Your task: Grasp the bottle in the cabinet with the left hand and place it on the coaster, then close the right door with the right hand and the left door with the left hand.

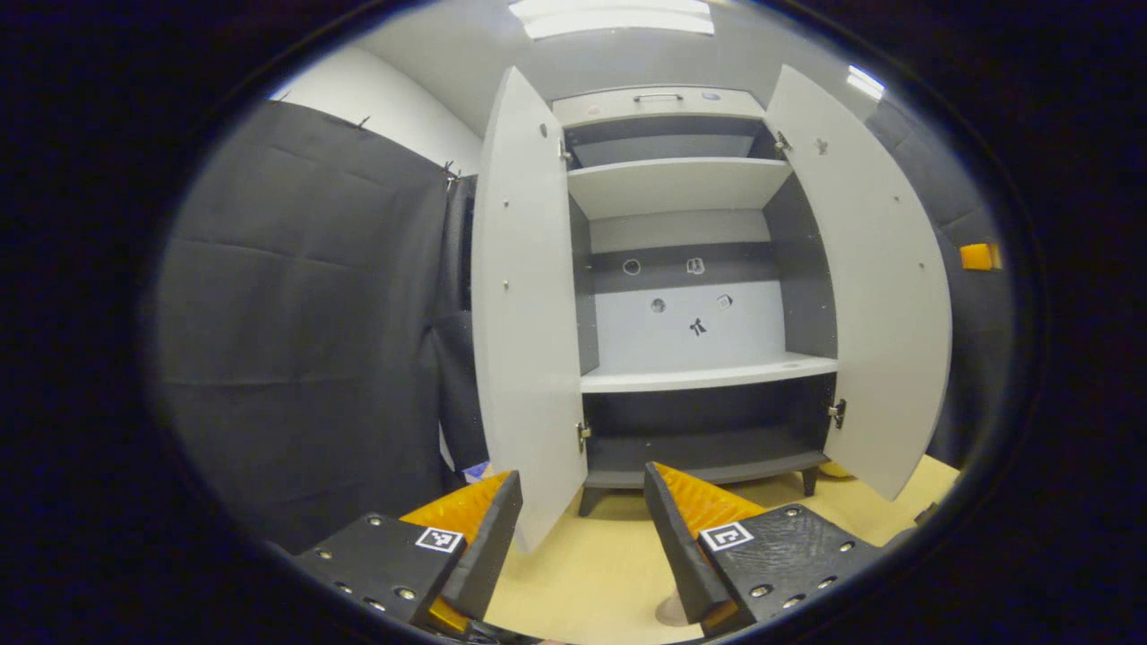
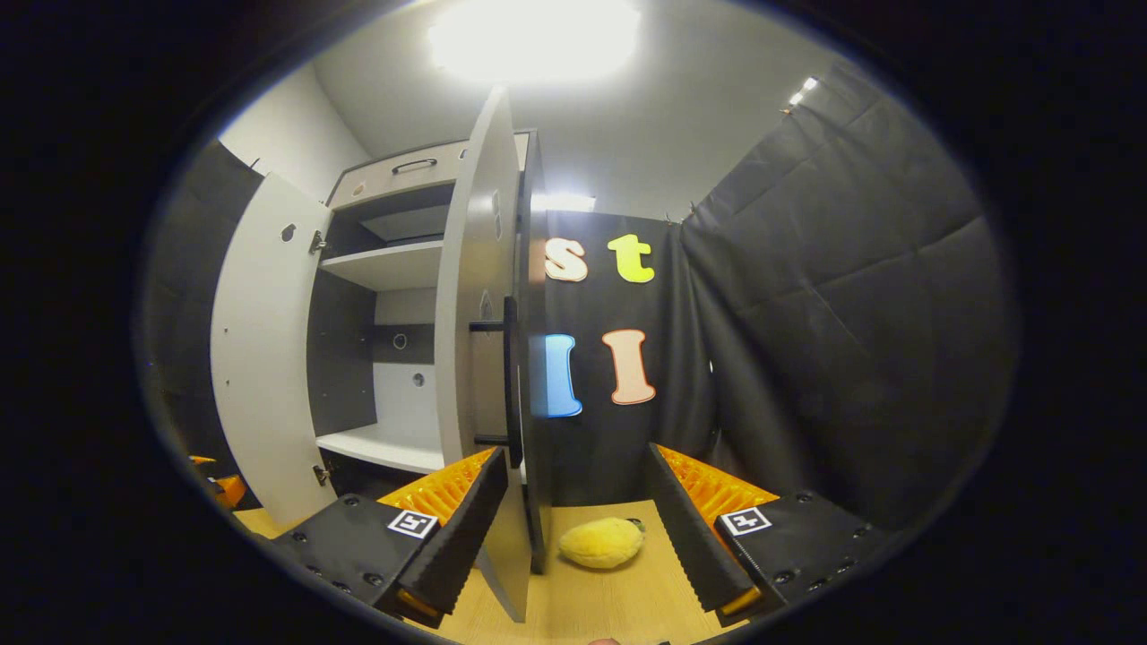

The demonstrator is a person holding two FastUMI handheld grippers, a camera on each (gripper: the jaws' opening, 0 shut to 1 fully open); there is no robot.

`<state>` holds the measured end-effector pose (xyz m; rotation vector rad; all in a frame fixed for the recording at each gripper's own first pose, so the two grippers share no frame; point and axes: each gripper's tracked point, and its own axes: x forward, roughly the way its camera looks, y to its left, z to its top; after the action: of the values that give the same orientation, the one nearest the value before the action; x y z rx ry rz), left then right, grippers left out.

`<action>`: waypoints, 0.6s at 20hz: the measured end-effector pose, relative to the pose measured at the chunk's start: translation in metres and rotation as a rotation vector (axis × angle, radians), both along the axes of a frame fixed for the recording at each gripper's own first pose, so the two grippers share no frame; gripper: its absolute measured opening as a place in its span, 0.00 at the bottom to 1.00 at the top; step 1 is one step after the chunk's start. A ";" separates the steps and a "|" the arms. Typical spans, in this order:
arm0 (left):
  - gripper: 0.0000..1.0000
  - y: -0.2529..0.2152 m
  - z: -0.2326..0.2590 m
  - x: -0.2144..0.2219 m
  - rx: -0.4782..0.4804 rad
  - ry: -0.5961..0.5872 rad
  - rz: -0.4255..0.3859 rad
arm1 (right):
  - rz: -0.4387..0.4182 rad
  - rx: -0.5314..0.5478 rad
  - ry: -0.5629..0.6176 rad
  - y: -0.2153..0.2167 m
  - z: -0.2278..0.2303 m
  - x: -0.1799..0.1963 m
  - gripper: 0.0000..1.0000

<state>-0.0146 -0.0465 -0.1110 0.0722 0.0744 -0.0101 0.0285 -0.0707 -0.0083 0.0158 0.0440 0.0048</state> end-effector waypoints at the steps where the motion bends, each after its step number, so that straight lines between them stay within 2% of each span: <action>1: 0.87 0.010 0.005 0.001 -0.011 -0.008 0.010 | -0.025 -0.007 -0.005 -0.002 0.004 0.006 0.99; 5: 0.87 0.052 0.021 0.007 -0.033 -0.036 0.061 | -0.152 -0.070 0.015 -0.016 0.009 0.030 0.99; 7: 0.87 0.073 0.028 0.012 -0.041 -0.053 0.086 | -0.177 -0.068 0.046 -0.015 0.003 0.038 0.98; 8: 0.87 0.083 0.031 0.014 -0.043 -0.060 0.097 | -0.184 -0.059 0.060 -0.013 0.000 0.041 0.94; 9: 0.87 0.094 0.033 0.016 -0.044 -0.069 0.109 | -0.192 -0.051 0.068 -0.011 -0.002 0.044 0.99; 12: 0.87 0.120 0.031 0.024 -0.030 -0.066 0.131 | -0.224 -0.041 0.071 -0.010 -0.004 0.045 0.97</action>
<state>0.0091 0.0730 -0.0800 0.0376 0.0132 0.1218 0.0735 -0.0808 -0.0124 -0.0205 0.1126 -0.2211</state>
